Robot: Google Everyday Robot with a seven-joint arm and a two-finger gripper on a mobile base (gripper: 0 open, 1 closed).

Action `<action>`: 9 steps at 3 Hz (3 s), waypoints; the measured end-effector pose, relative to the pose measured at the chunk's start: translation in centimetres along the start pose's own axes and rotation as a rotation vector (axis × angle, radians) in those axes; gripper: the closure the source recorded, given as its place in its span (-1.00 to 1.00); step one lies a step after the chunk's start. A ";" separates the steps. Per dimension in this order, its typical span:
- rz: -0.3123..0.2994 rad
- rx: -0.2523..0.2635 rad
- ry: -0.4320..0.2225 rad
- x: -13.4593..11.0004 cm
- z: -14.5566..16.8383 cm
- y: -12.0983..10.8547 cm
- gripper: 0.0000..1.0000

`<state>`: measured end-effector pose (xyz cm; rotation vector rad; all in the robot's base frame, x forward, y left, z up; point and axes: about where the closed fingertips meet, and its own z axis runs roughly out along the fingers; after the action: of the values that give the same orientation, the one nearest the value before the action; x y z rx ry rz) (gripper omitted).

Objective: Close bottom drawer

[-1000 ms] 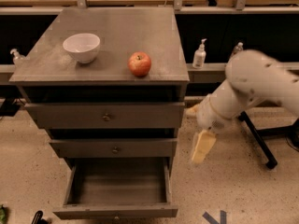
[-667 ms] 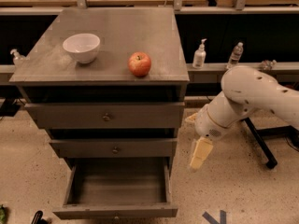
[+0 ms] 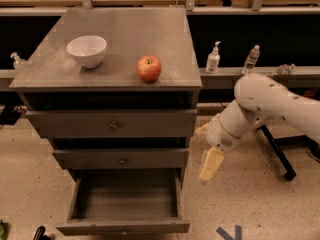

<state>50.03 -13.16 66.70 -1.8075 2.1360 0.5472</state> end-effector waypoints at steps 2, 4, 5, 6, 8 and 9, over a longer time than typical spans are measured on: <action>-0.035 -0.118 -0.171 4.6 10.9 0.4 -1.00; -0.018 -0.140 -0.195 5.5 12.7 -0.5 -1.00; -0.025 -0.190 -0.262 8.1 22.4 1.3 -1.00; -0.030 -0.137 -0.301 7.7 28.9 1.0 -1.00; -0.074 -0.126 -0.243 7.2 31.3 1.0 -1.00; -0.073 -0.127 -0.244 7.2 31.3 1.0 -1.00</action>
Offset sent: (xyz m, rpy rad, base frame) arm -0.0037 0.0064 -0.0572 0.1244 0.0315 0.0001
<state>47.08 -4.78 35.79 -1.7721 1.9039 0.8546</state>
